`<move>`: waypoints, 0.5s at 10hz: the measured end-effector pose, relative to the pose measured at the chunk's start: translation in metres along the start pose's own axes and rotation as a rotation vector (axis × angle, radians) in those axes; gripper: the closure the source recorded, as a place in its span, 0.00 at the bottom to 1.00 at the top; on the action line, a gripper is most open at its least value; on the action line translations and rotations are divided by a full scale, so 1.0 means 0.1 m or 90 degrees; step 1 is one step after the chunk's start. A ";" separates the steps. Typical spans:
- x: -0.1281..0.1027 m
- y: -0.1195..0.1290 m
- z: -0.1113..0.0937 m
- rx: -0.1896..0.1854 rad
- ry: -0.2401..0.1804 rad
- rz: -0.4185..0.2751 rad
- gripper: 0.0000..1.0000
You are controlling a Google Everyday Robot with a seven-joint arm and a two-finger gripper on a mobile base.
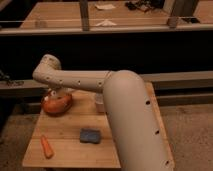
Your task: Place the bottle in the ceramic bowl
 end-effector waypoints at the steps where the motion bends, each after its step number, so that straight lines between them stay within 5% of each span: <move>1: -0.03 -0.01 0.01 0.000 -0.001 -0.002 0.81; 5: -0.07 -0.04 0.02 0.002 -0.002 -0.005 0.79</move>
